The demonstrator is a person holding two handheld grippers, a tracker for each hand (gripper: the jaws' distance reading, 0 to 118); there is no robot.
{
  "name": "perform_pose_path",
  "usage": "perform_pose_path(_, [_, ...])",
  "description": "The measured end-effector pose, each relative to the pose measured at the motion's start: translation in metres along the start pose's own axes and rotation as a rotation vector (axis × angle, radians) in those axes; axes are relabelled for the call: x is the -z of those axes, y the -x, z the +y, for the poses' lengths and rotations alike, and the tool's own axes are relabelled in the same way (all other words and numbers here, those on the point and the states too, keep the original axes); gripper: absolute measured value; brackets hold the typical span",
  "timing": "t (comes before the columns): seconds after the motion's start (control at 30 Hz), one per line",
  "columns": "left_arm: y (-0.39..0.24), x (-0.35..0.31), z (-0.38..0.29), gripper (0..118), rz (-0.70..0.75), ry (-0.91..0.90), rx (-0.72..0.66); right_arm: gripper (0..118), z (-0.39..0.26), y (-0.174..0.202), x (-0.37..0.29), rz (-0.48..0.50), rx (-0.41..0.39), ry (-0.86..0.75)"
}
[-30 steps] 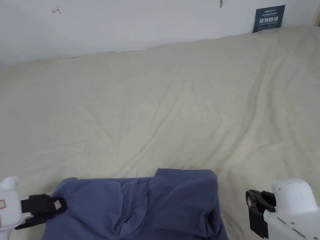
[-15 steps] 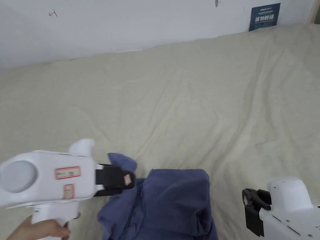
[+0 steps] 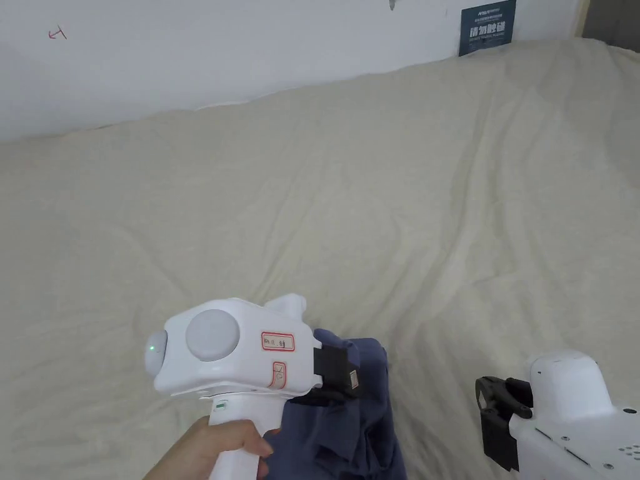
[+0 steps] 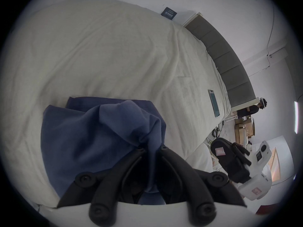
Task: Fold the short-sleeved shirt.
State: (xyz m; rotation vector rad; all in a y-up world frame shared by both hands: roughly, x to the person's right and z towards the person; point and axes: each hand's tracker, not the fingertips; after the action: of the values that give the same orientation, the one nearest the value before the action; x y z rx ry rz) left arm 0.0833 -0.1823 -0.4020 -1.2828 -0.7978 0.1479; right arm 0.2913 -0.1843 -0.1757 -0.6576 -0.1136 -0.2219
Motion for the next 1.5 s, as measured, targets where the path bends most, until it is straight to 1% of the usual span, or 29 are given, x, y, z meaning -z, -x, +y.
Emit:
perform_pose_path(0.03, [-0.001,0.001,0.001,52,-0.02,0.003,-0.008,5,0.0,0.0,0.0,-0.001,0.0,0.003])
perform_pose_path(0.07, [-0.004,0.0,0.001,83,-0.053,0.001,-0.031,5,-0.001,-0.001,0.0,-0.001,0.001,0.006])
perform_pose_path(0.1, [-0.008,0.0,0.003,114,-0.078,0.013,-0.026,5,-0.001,-0.001,0.001,-0.001,0.001,0.009])
perform_pose_path(0.13, [-0.01,-0.001,0.003,118,-0.097,0.009,-0.016,5,-0.001,-0.002,0.002,-0.002,0.001,0.011])
perform_pose_path(0.2, [-0.014,-0.014,0.003,116,-0.102,-0.04,0.006,5,-0.001,-0.003,0.002,-0.004,0.002,0.015])
perform_pose_path(0.33, [-0.008,-0.042,-0.001,116,-0.036,-0.091,0.023,5,-0.001,-0.004,0.002,-0.001,0.007,0.014])
perform_pose_path(0.37, [-0.002,-0.05,-0.004,115,-0.02,-0.114,0.012,5,-0.001,-0.004,0.002,-0.001,0.008,0.013])
perform_pose_path(0.4, [0.003,-0.057,-0.007,108,0.018,-0.122,0.002,5,-0.001,-0.004,0.003,-0.001,0.009,0.013])
perform_pose_path(0.43, [0.007,-0.064,-0.011,97,0.039,-0.124,-0.011,5,-0.001,-0.004,0.003,0.002,0.01,0.014])
perform_pose_path(0.5, [0.023,-0.077,-0.024,57,0.036,-0.167,-0.039,5,-0.002,-0.003,0.003,0.005,0.009,0.015])
perform_pose_path(0.53, [0.028,-0.081,-0.029,48,0.043,-0.184,-0.055,5,-0.003,-0.003,0.004,0.005,0.009,0.015])
perform_pose_path(0.57, [0.033,-0.082,-0.034,48,0.061,-0.209,-0.095,5,-0.003,-0.003,0.004,0.008,0.009,0.016])
perform_pose_path(0.6, [0.045,-0.08,-0.039,18,0.083,-0.198,-0.098,5,-0.004,-0.003,0.004,0.01,0.011,0.015])
perform_pose_path(0.63, [0.049,-0.078,-0.043,8,0.108,-0.19,-0.107,5,-0.004,-0.002,0.004,0.011,0.013,0.017])
perform_pose_path(0.67, [0.05,-0.074,-0.046,7,0.132,-0.179,-0.1,5,-0.004,-0.002,0.004,0.014,0.013,0.018])
perform_pose_path(0.7, [0.049,-0.071,-0.05,4,0.165,-0.169,-0.089,5,-0.005,-0.002,0.004,0.015,0.011,0.019])
perform_pose_path(0.77, [0.047,-0.067,-0.056,1,0.152,-0.18,-0.105,5,-0.005,-0.002,0.004,0.012,0.006,0.019])
perform_pose_path(0.8, [0.043,-0.064,-0.057,0,0.137,-0.191,-0.088,5,-0.006,-0.002,0.004,0.012,0.009,0.019])
perform_pose_path(0.87, [0.035,-0.057,-0.058,0,0.111,-0.191,-0.04,5,-0.006,-0.005,0.004,0.015,0.015,0.02])
perform_pose_path(0.97, [0.022,-0.045,-0.05,0,0.103,-0.178,-0.021,5,-0.007,-0.009,0.002,0.009,0.019,0.02])
perform_pose_path(1.07, [0.016,-0.032,-0.042,0,0.138,-0.197,0.014,5,-0.008,-0.013,0.002,0.008,0.032,0.018])
perform_pose_path(1.2, [0.011,-0.009,-0.033,0,0.143,-0.204,0.003,5,-0.011,-0.019,0.002,0.007,0.038,0.023])
perform_pose_path(1.27, [0.005,0.004,-0.034,0,0.163,-0.201,0.056,5,-0.012,-0.022,0.003,0.005,0.041,0.027])
perform_pose_path(1.33, [0.002,0.017,-0.031,0,0.146,-0.196,0.047,5,-0.015,-0.025,0.003,0.006,0.049,0.03])
perform_pose_path(1.4, [0.0,0.03,-0.027,0,0.134,-0.224,0.008,5,-0.015,-0.028,0.003,0.004,0.056,0.034])
perform_pose_path(1.5, [-0.012,0.049,-0.023,0,0.177,-0.227,0.05,5,-0.014,-0.031,0.001,0.001,0.051,0.029])
